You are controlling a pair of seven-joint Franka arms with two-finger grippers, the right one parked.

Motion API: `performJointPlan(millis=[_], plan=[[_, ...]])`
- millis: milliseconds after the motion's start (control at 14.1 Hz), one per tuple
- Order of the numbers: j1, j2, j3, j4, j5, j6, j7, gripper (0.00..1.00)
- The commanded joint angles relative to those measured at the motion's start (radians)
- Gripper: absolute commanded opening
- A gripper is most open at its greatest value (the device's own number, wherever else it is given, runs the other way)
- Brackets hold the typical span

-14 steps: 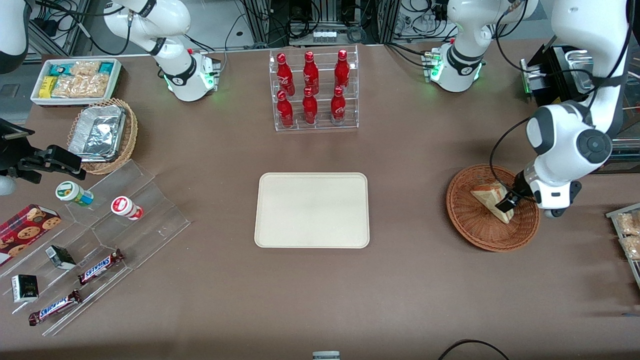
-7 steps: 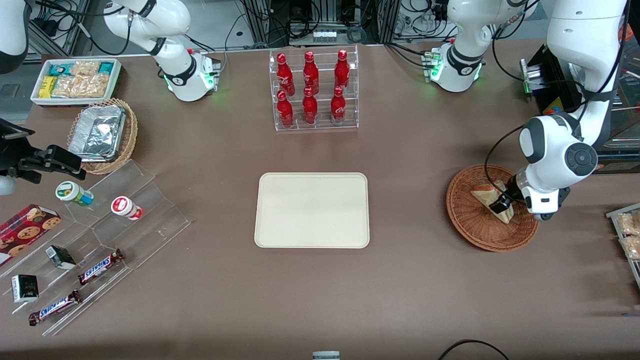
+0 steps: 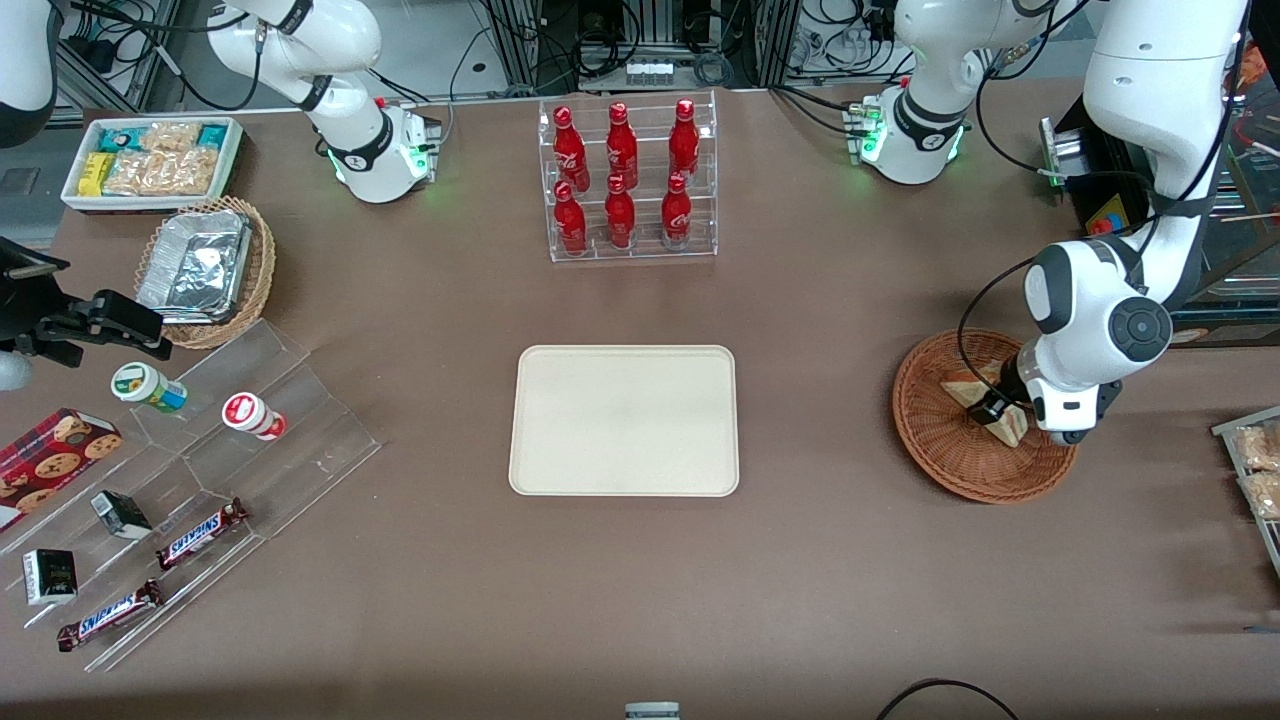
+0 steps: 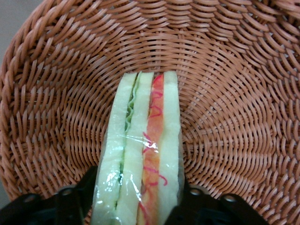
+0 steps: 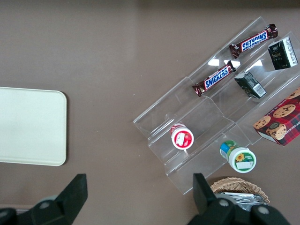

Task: Place sandwich from basket to tray
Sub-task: 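Close the left gripper on the wrapped sandwich's crust edge, then lift the sandwich and carry it over the cream tray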

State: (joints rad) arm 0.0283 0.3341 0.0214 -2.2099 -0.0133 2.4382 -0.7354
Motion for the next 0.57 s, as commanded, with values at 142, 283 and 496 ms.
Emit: performJointPlan(millis=[142, 283, 496], plan=[[-0.017, -0.065, -0.008, 0.024, 0.012, -0.068, 0.022, 0.3], [-0.068, -0.09, -0.006, 0.111, 0.019, -0.208, 0.121, 0.3], [-0.151, -0.087, -0.009, 0.209, 0.019, -0.315, 0.162, 0.3]])
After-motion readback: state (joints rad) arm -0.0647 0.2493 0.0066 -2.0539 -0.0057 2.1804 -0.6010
